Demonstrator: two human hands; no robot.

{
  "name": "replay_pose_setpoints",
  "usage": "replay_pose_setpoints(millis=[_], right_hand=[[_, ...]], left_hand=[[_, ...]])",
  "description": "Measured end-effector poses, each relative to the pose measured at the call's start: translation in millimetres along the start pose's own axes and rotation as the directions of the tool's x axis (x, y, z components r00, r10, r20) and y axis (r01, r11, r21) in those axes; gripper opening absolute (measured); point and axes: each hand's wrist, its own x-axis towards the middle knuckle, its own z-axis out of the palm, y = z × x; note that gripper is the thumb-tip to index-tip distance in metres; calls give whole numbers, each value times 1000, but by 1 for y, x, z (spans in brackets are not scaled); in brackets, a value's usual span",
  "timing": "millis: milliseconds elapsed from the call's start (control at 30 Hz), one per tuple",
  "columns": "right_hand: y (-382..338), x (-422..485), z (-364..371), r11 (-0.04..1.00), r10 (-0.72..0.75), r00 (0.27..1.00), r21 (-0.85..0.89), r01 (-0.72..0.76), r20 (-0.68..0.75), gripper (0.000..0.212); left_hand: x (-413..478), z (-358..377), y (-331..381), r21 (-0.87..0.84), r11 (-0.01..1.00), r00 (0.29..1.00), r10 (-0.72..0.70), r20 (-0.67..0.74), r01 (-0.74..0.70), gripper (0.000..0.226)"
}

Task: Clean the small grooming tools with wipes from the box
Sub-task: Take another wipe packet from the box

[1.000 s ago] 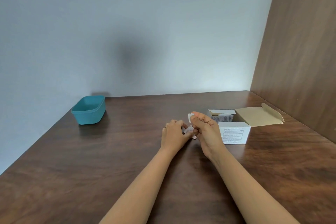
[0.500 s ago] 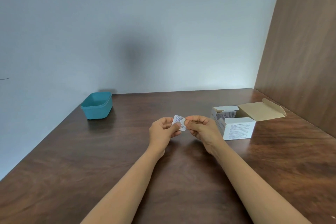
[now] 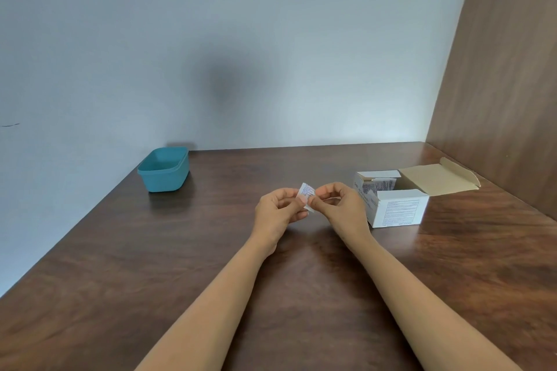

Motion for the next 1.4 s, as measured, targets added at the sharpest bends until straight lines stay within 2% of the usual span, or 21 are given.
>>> replay_pose_setpoints(millis=[100, 167, 267, 367, 467, 633, 867, 1000, 1167, 1267, 1400], right_hand=[[3, 1, 0, 998, 26, 999, -48, -28, -37, 28], [4, 2, -1, 997, 75, 997, -15, -75, -9, 34], [5, 2, 0, 981, 112, 990, 147, -124, 85, 25], [2, 2, 0, 954, 59, 988, 285, -98, 142, 12], [-1, 1, 0, 935, 6, 985, 348, -67, 174, 12], [-1, -1, 2, 933, -63, 962, 359, -37, 264, 23], [-2, -2, 2, 968, -97, 979, 247, 51, 178, 26], [-4, -7, 2, 977, -105, 983, 202, 73, 151, 27], [-1, -14, 4, 898, 54, 976, 417, -140, 210, 15], [1, -18, 4, 913, 44, 966, 382, -142, 253, 15], [-1, -24, 5, 943, 65, 977, 307, -126, 201, 14]], left_hand=[[0, 0, 0, 19, 1000, 1000, -8, 1, 8, 21], [0, 0, 0, 19, 1000, 1000, -17, -15, 17, 19], [0, 1, 0, 21, 999, 999, -30, -33, 30, 18], [1, 1, 2, 4, 999, 998, -44, -52, 45, 16], [0, 1, 5, -34, 997, 996, -69, -51, 68, 15], [0, -1, 9, -105, 991, 995, -84, -51, 78, 16], [-1, -1, 14, -221, 967, 988, -144, -60, 127, 16], [-5, 1, 10, -154, 986, 993, -84, -88, 69, 6], [-12, 0, 11, -40, 999, 990, 11, -144, -17, 15], [-19, 3, 11, 58, 996, 987, 79, -139, -71, 15], [-30, 7, 8, 146, 986, 974, 104, -200, -75, 13]])
